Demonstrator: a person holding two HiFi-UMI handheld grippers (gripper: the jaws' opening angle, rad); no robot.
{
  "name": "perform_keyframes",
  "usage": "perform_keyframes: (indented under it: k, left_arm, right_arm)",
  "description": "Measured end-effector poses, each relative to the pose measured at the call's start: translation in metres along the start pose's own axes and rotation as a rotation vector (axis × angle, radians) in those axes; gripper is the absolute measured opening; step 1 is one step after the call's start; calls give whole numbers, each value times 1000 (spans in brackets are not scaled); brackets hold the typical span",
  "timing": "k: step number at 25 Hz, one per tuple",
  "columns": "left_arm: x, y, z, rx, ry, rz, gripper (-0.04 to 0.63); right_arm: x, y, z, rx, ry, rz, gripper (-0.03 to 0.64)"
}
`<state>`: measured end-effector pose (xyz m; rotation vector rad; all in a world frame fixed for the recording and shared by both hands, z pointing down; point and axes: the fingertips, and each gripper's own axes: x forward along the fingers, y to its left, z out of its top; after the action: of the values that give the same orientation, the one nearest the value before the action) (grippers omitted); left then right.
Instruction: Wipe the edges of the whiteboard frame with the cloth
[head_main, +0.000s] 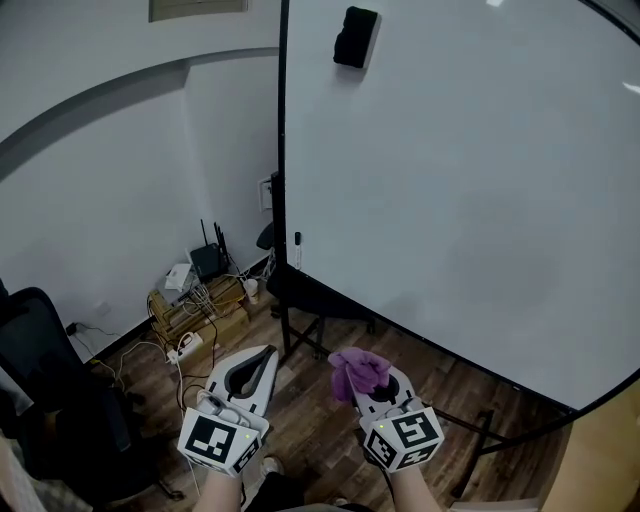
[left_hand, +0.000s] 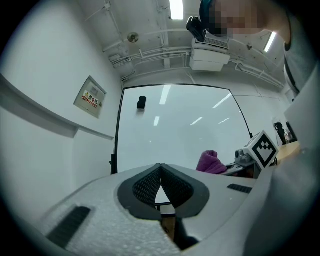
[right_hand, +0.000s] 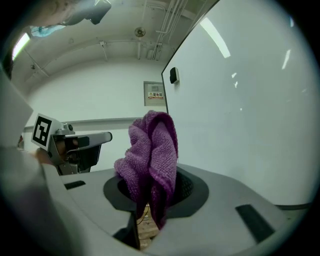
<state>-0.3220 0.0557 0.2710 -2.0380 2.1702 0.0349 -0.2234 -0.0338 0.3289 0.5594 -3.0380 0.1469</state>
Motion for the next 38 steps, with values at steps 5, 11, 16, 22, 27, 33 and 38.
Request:
perform_keyframes:
  k: [5, 11, 16, 22, 27, 33, 38]
  left_arm:
    - [17, 47, -10, -6, -2, -47, 17]
    - [26, 98, -19, -6, 4, -98, 17]
    - [25, 134, -27, -6, 16, -123, 17]
    - [34, 157, -40, -37, 20, -142, 17]
    - [48, 170, -55, -52, 34, -153, 16]
    - [80, 197, -69, -57, 45, -165, 17]
    - [118, 223, -85, -61, 66, -183, 17]
  right_arm:
    - [48, 6, 2, 3, -7, -49, 97]
    - [99, 19, -1, 18, -7, -94, 98]
    - [128, 32, -6, 27, -4, -131, 98]
    - [153, 35, -16, 31, 34, -151, 98]
    - [177, 28, -25, 33, 62, -153, 98]
    - [226, 12, -37, 49, 94, -143, 100]
    - [272, -9, -47, 61, 119, -156, 100]
